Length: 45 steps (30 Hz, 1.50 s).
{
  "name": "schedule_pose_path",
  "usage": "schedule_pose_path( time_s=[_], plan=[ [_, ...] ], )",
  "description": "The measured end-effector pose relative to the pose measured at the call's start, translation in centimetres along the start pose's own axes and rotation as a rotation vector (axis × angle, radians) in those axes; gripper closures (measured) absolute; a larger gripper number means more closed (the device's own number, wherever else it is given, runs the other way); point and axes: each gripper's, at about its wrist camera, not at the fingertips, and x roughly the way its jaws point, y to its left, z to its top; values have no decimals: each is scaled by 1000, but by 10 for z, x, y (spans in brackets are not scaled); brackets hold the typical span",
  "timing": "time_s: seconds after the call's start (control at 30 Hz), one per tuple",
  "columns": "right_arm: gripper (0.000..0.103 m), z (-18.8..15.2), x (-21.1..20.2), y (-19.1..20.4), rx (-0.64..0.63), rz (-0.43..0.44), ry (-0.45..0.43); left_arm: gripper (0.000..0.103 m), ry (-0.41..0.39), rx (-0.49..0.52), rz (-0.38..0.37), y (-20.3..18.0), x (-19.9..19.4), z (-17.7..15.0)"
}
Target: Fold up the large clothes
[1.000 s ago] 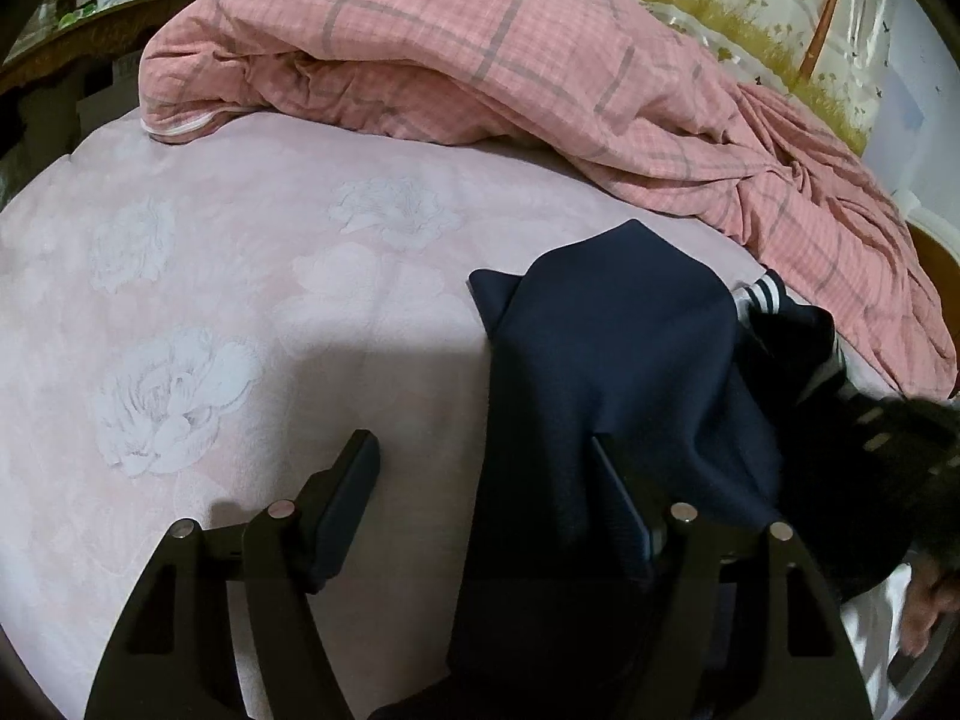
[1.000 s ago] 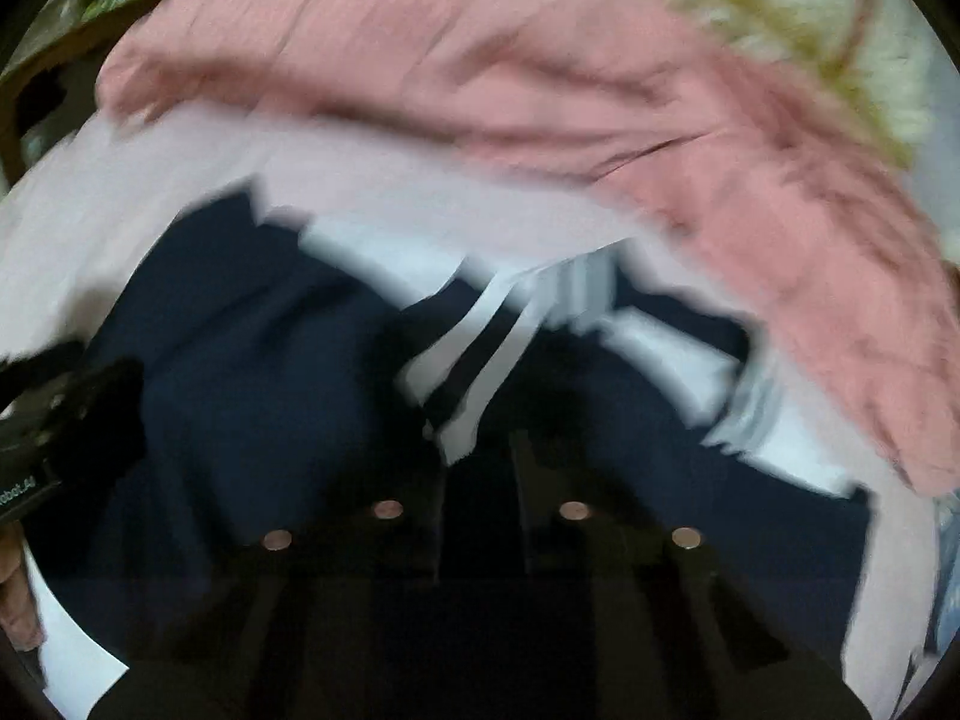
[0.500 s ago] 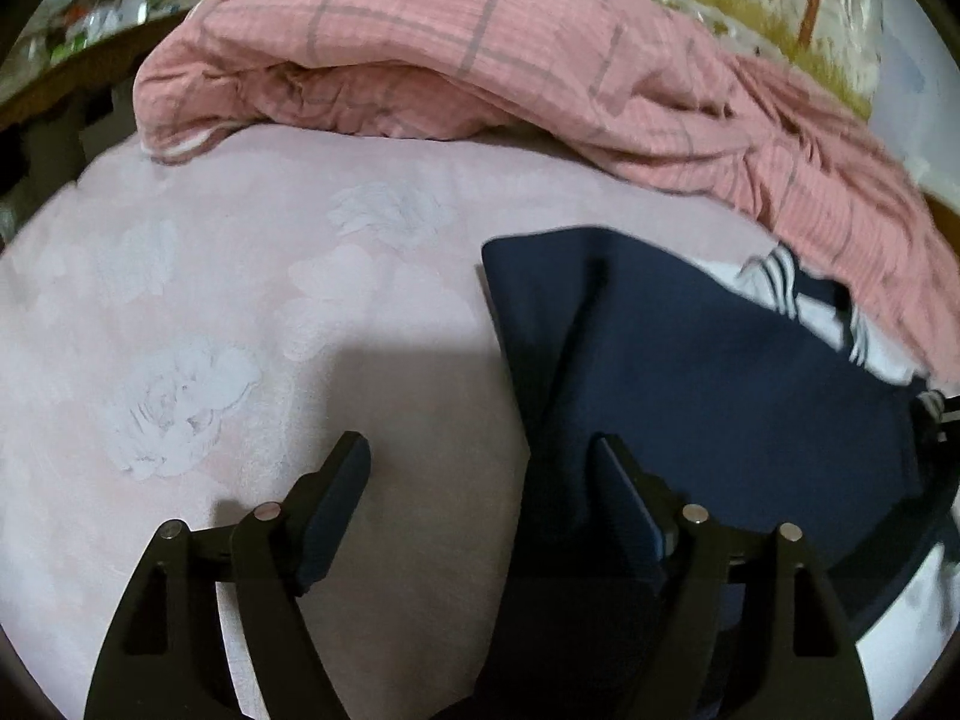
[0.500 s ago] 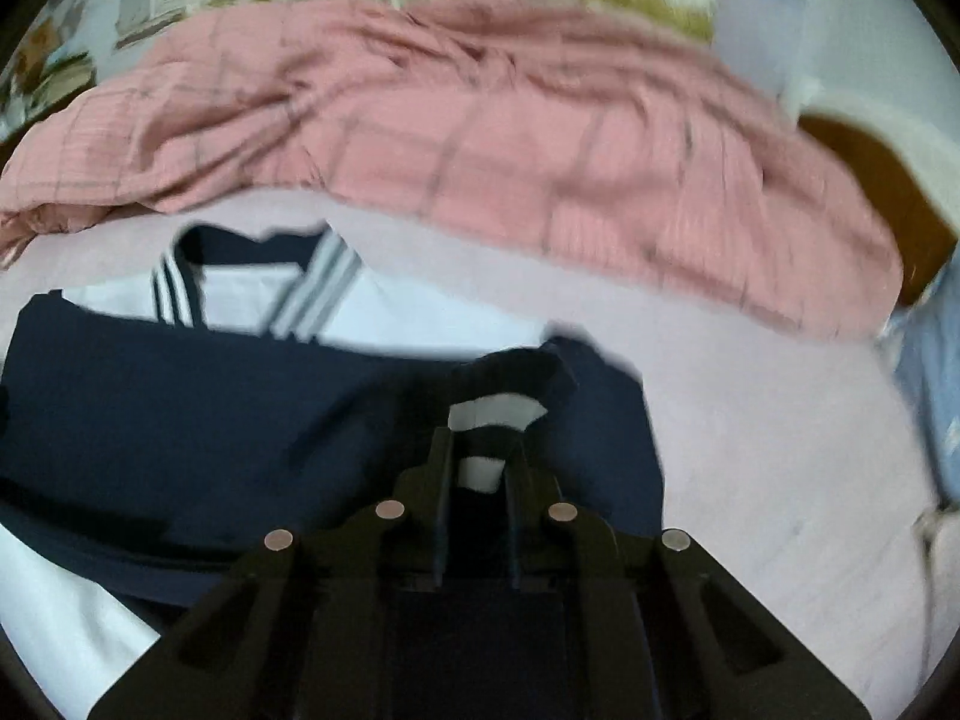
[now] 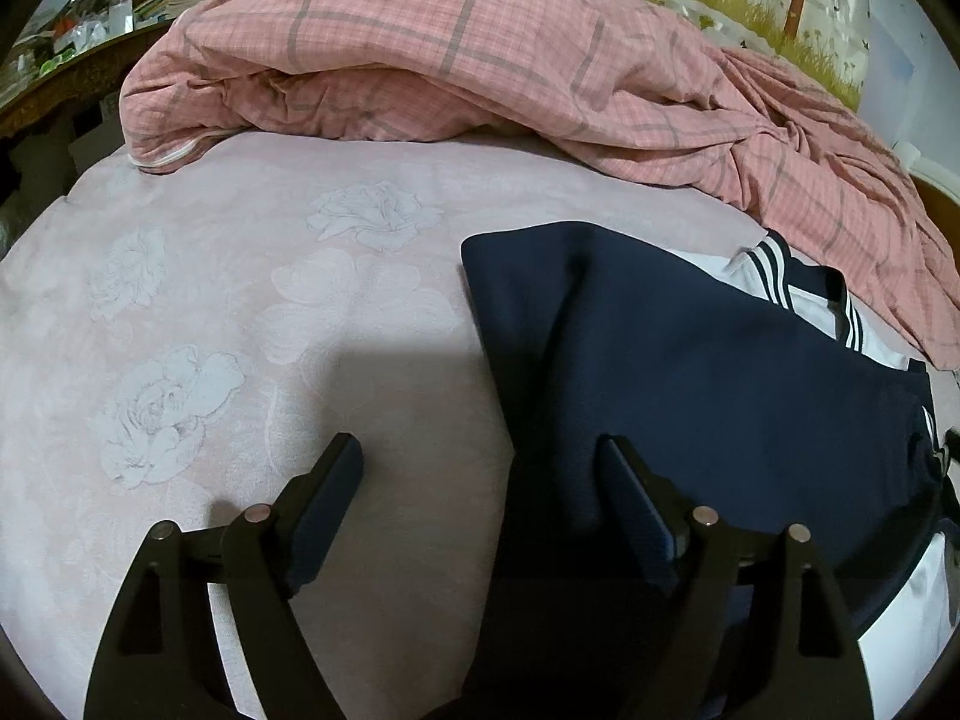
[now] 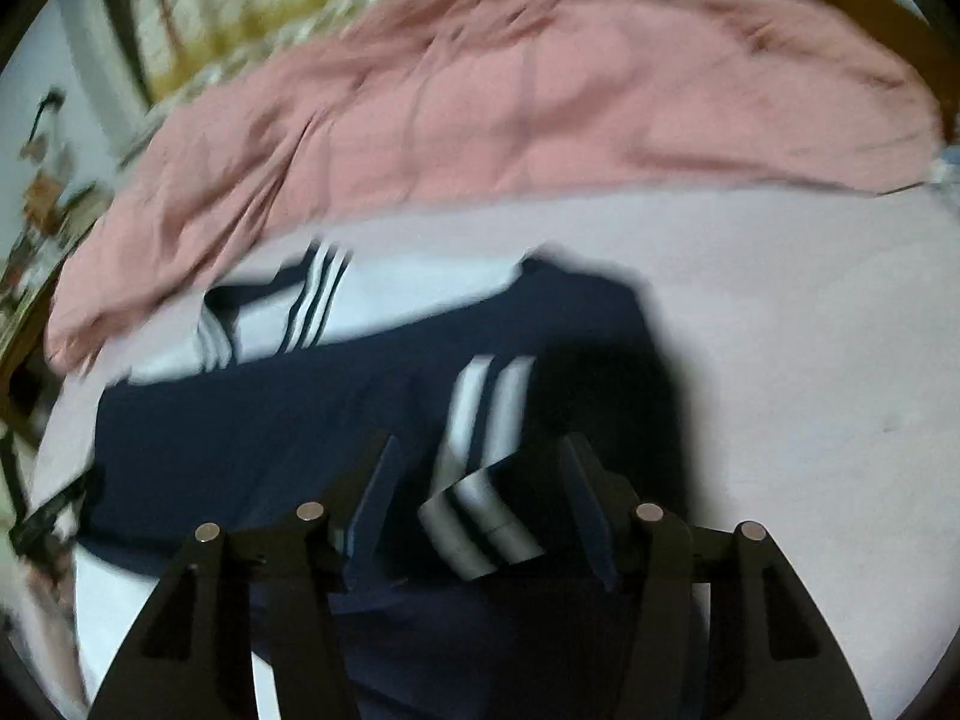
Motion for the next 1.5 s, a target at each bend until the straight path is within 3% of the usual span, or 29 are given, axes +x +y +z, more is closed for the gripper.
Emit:
schedule_pose_path(
  time_s=[0.07,0.13,0.2,0.3,0.37,0.43,0.57,0.67,0.77,0.83,0.9,1.0,1.1,1.17,1.2,1.33,1.4,1.5],
  plan=[
    [46,-3,21,8,-48,-88,51,22,3,7,9,-1,1,0],
    [54,-4,32,11,-65,-142,48,22,3,12,15,-1,1,0],
    [72,1,30,14,-76,-173,-4,22,1,13,17,-1,1,0],
    [77,12,22,26,-168,-271,-108,22,-1,10,14,0,1,-1],
    [84,20,28,27,-182,-321,-100,22,1,11,15,0,1,0],
    [84,27,33,17,-134,-362,-56,22,0,12,9,0,0,0],
    [83,1,-25,-7,-16,-331,-164,22,-17,41,-3,-5,-12,2],
    [83,-36,-79,-14,-29,-285,-197,22,-103,83,-19,-18,-46,5],
    [82,-82,-138,-17,-44,-274,-221,22,-193,86,-99,-30,-93,3],
    [75,-113,-183,-25,-3,-249,-264,22,-276,105,-114,-39,-130,-3],
    [35,-134,-211,-31,28,-251,-307,21,-352,129,-118,-49,-167,-12],
    [32,-171,-257,-33,27,-275,-369,13,-449,114,-171,-56,-221,-29],
    [31,-195,-285,-30,32,-244,-392,5,-522,99,-216,-60,-268,-47],
    [22,-210,-305,-22,1,-231,-419,0,-570,126,-225,-66,-295,-60],
    [14,-214,-313,-18,-6,-225,-433,0,-595,149,-225,-69,-309,-67],
    [9,-231,-346,-2,-48,-196,-513,0,-673,196,-200,-75,-355,-91],
    [0,-240,-357,6,-66,-189,-540,0,-682,191,-193,-76,-370,-102],
    [0,-248,-367,12,-87,-154,-570,0,-687,191,-203,-77,-383,-119]
  ],
)
